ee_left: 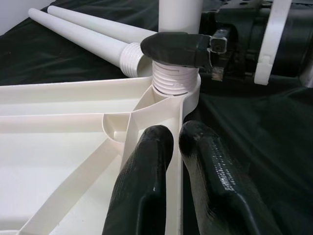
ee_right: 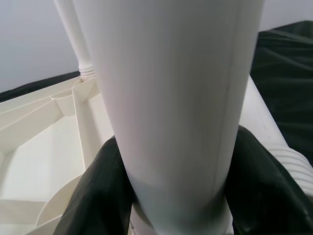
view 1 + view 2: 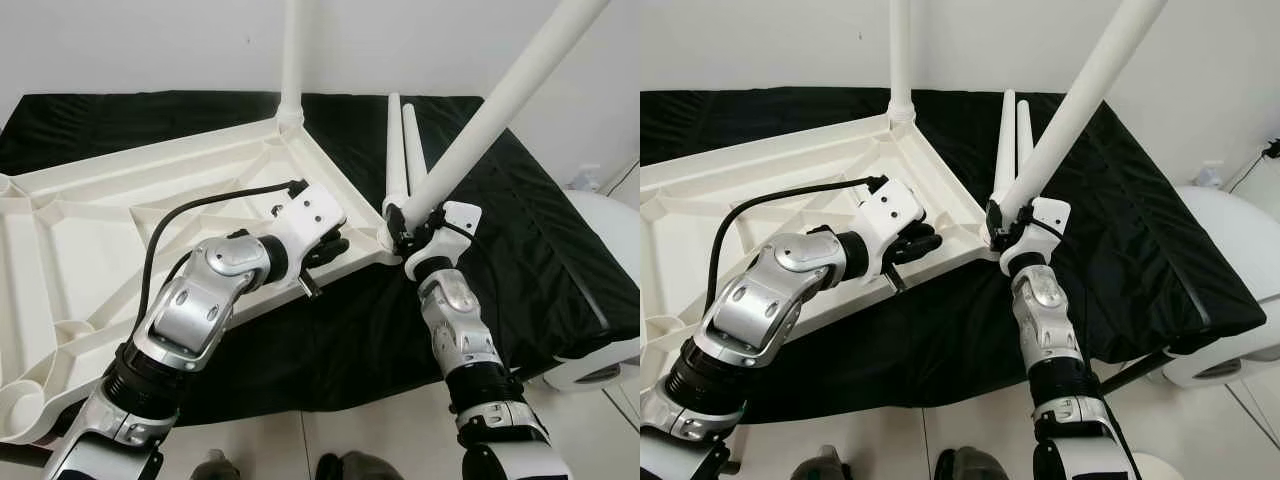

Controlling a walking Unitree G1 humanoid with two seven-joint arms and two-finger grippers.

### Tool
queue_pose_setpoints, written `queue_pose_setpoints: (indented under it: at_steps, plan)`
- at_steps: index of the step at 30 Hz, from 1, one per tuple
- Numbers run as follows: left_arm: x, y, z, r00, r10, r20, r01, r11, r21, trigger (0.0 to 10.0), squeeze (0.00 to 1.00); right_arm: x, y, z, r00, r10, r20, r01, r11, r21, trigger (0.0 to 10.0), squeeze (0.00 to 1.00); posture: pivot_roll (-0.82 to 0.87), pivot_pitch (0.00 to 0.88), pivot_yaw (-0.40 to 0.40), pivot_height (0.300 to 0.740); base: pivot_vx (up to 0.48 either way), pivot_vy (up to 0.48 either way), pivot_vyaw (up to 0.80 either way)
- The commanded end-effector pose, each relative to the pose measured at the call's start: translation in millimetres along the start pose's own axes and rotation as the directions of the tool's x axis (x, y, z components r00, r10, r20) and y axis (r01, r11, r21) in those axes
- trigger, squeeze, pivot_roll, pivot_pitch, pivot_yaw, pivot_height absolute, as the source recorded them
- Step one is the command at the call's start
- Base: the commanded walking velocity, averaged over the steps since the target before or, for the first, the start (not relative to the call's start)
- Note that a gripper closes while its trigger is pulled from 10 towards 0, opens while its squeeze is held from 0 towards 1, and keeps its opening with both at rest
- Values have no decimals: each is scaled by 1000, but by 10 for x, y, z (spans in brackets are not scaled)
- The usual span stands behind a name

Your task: Building children table

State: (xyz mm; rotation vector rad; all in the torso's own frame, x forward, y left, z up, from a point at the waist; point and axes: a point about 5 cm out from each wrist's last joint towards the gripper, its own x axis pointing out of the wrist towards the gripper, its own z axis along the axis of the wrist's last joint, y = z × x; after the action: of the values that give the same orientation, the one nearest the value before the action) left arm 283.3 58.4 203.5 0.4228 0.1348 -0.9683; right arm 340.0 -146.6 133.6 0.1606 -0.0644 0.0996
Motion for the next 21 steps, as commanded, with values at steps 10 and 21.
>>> queue_pose_setpoints:
  at_steps: [10,21]
  plan:
    - [16,1,30,999,34,8,-34,999,12,10000,0,-2,-161,-78,991,12,-134,-12,1000,-2,10000,0,33,58,-63,740,0,0,0]
    - [17,-4,30,999,37,11,-37,999,9,10000,0,-25,-188,-118,975,45,-215,-42,999,21,10000,0,29,56,-64,740,0,0,0]
